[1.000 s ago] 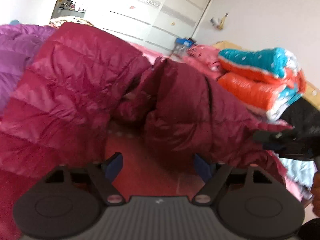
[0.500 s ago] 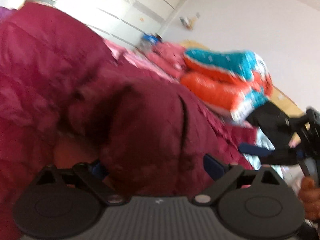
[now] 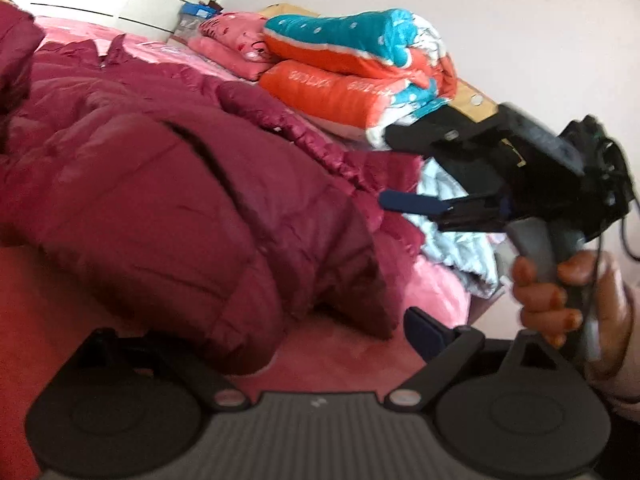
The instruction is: Fold large clothes
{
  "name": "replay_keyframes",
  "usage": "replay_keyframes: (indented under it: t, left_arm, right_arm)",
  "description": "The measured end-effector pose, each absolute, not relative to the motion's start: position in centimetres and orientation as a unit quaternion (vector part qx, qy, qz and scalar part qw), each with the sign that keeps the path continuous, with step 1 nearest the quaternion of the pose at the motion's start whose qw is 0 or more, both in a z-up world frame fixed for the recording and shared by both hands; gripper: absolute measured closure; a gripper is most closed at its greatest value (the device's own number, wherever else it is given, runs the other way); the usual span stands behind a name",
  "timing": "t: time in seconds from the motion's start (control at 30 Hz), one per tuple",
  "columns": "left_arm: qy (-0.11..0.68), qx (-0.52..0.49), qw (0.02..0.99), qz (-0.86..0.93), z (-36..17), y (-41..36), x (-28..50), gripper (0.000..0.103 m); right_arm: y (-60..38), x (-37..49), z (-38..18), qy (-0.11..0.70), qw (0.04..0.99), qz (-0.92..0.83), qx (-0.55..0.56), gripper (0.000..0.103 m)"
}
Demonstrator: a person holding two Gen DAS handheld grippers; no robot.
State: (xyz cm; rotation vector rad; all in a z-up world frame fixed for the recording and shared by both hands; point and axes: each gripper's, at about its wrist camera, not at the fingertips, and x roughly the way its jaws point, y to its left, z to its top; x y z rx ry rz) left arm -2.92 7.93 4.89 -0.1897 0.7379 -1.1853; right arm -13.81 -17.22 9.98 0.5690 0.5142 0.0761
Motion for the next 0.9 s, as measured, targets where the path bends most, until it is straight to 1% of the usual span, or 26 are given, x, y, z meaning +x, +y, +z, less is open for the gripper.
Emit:
replay_keyframes:
  t: [0.17,0.23,0.27,0.3,0.33,0.37,0.4,0.43,0.5,0.57,0.77,0.9]
  left_arm:
    - [0.275,-0.08,0.803,-0.522,6.0,8.1,-4.4,0.013]
    - [0.258,-0.049,0.831,-0.491,5.9,7.2,-5.0,0.014]
    - [0.254,-0.031,0.837,-0.483,5.8,6.7,-5.2,0.026]
    - [0.251,-0.01,0.845,-0.472,5.6,6.2,-5.6,0.049]
    - [0.257,0.008,0.851,-0.458,5.4,5.7,-5.8,0.062]
    - [0.265,0.019,0.853,-0.449,5.3,5.8,-5.7,0.083]
    - [0.275,0.026,0.853,-0.442,5.1,5.6,-5.7,0.086]
    - [0.277,0.026,0.854,-0.441,5.1,5.9,-5.7,0.088]
    - [0.277,0.023,0.857,-0.434,5.2,6.3,-5.8,0.095]
    - [0.284,-0.001,0.853,-0.438,6.1,7.5,-5.7,0.098]
    - [0.292,-0.154,0.829,-0.451,9.7,13.1,-4.9,0.099]
    - [0.294,-0.265,0.806,-0.441,11.1,17.6,-5.0,0.1]
  right_arm:
    - [-17.4,-14.2,10.0,0.242,0.925,0.036,0.291,0.0]
    - [-17.4,-14.3,10.3,0.233,0.928,0.033,0.287,0.0]
    - [-17.4,-14.3,10.4,0.229,0.93,0.03,0.285,0.0]
    - [-17.5,-14.5,10.6,0.224,0.931,0.028,0.285,0.0]
    - [-17.7,-14.7,10.7,0.22,0.932,0.026,0.287,0.0]
    - [-17.9,-14.9,10.8,0.217,0.932,0.024,0.289,0.0]
    - [-18.0,-15.0,10.8,0.214,0.932,0.02,0.291,0.0]
    - [-18.1,-15.1,10.7,0.213,0.932,0.015,0.293,0.0]
    - [-18.3,-15.1,10.5,0.211,0.931,0.007,0.298,0.0]
    - [-18.3,-15.1,10.2,0.209,0.93,-0.001,0.301,0.0]
    - [-18.5,-15.6,9.7,0.2,0.924,-0.018,0.325,0.0]
    - [-19.1,-16.7,9.3,0.197,0.918,-0.024,0.344,0.0]
